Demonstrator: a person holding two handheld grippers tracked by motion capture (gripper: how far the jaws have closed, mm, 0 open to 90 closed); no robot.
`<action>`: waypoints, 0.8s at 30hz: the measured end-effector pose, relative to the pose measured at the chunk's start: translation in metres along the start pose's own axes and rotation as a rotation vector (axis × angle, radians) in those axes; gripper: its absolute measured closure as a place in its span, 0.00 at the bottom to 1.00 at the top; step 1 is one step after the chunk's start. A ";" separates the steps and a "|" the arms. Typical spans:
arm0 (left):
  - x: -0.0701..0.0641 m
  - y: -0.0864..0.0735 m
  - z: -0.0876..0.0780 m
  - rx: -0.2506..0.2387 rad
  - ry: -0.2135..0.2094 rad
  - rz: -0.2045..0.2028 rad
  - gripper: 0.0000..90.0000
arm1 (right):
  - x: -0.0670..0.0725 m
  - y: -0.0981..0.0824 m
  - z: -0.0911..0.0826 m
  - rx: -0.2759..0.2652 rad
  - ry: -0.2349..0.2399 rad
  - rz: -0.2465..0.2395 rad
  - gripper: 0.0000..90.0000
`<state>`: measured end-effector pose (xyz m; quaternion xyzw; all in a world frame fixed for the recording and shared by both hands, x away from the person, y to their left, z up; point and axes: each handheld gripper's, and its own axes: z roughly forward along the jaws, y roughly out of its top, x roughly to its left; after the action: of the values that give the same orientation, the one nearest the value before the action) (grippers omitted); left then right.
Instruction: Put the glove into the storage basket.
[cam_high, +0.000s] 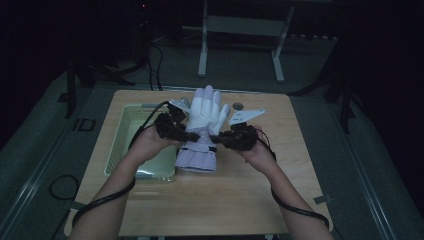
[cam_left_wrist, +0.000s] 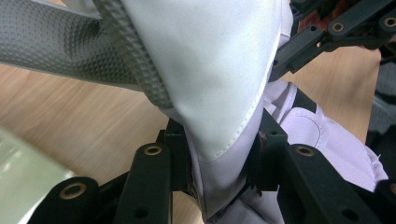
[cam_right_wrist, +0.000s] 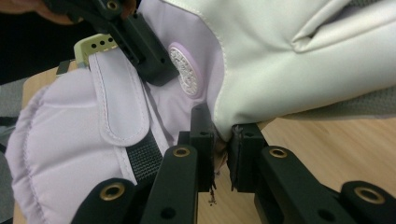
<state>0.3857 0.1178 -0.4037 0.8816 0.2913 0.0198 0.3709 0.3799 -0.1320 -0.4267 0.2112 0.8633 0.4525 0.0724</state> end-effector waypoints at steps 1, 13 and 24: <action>0.002 -0.001 -0.005 0.009 0.007 0.007 0.74 | 0.002 0.004 0.003 0.001 0.002 -0.004 0.91; 0.021 -0.033 -0.062 0.019 0.100 -0.019 0.74 | 0.026 0.050 0.050 -0.002 0.063 -0.046 0.91; 0.050 -0.091 -0.092 -0.008 0.136 -0.115 0.74 | 0.054 0.079 0.114 0.052 0.097 -0.112 0.91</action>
<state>0.3590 0.2542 -0.4069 0.8585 0.3659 0.0593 0.3542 0.3909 0.0161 -0.4252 0.1422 0.8878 0.4348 0.0501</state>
